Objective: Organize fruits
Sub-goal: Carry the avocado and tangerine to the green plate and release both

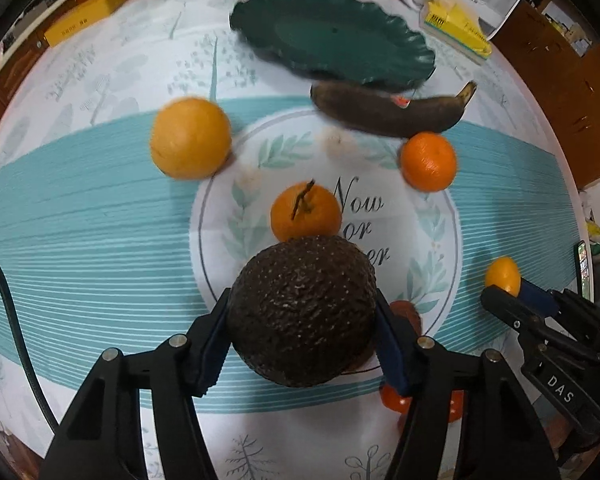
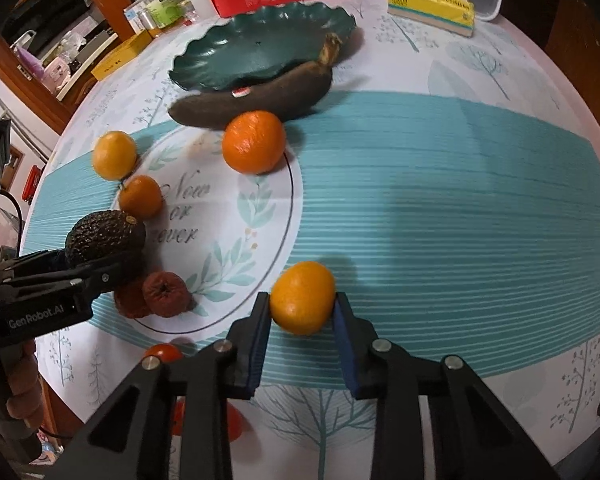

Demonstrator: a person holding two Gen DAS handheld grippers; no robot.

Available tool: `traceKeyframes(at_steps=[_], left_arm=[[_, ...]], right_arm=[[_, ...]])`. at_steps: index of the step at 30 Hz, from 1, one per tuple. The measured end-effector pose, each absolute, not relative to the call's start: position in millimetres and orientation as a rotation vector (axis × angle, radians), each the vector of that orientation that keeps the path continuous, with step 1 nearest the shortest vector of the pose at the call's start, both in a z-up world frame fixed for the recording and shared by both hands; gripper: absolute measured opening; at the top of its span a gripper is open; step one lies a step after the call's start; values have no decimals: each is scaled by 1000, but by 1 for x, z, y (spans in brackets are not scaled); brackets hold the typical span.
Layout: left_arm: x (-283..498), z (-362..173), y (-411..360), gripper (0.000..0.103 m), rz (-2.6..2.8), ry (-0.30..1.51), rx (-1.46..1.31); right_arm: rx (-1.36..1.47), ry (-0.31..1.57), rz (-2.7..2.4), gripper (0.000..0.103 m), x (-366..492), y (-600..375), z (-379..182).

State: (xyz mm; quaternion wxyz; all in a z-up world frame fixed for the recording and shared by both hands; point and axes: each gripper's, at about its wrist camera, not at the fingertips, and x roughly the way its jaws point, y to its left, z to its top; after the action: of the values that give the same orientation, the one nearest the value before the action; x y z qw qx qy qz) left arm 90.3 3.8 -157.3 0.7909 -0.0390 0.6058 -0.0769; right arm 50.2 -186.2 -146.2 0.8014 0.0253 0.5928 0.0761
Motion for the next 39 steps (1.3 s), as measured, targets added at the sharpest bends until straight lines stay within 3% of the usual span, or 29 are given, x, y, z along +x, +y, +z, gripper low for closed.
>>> traceKeyframes(at_steps=[9,19,23,28,39], left_arm=[[107,-68,9,62,-194,1151,-66],[195,15,10,62,-179,955,12],[240,3,7,62,-166,951,13],[291,-56,5,62,-154,1038,-17],[321,-150,-2,62,-166,1181,-30]], right_arm=[[49,1167,231,31,76,-181,-86],[23,949,231,31,170,-176,-5],[40,933,196,31,221,-176,-8],[52,1008,158,31,274,-172,-51],[24,1193,170,31,300,-152,-148]])
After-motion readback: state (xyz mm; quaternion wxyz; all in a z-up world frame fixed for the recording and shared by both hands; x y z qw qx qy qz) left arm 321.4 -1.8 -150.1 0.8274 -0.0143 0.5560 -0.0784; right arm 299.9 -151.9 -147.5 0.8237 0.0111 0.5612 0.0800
